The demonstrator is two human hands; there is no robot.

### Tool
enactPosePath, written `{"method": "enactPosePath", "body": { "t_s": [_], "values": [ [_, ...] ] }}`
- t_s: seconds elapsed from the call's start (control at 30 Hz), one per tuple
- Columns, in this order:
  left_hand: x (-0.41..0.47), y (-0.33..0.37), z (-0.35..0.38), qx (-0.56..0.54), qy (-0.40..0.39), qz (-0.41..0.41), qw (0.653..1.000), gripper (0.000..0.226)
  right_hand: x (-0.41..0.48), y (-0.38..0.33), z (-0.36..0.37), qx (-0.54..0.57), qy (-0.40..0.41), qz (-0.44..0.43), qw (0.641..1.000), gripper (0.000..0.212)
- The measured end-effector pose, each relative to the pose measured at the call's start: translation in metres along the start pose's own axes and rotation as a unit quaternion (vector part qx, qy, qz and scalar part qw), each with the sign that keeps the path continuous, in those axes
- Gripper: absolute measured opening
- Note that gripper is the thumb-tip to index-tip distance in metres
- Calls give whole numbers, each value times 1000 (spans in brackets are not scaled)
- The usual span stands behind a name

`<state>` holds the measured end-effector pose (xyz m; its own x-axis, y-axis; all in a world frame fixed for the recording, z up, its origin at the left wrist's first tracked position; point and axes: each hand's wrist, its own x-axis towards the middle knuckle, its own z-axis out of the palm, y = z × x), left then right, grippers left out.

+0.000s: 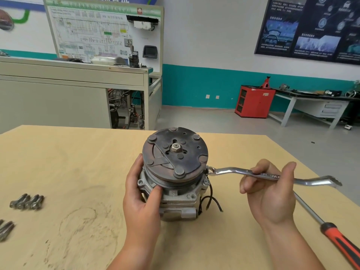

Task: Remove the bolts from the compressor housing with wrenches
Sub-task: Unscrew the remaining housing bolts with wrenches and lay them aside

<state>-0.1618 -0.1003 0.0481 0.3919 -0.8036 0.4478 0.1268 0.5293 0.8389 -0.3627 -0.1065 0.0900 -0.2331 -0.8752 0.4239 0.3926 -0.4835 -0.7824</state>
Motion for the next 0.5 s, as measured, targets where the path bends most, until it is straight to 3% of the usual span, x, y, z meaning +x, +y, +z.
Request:
{"method": "enactPosePath", "body": {
  "t_s": [0.37, 0.5],
  "values": [
    [0, 0, 0, -2, 5, -12, 1000, 55, -6, -4, 2, -65, -67, -47, 995, 61],
    [0, -2, 0, -3, 3, -14, 1000, 58, -15, -4, 3, -101, -32, -46, 993, 53]
  ]
}}
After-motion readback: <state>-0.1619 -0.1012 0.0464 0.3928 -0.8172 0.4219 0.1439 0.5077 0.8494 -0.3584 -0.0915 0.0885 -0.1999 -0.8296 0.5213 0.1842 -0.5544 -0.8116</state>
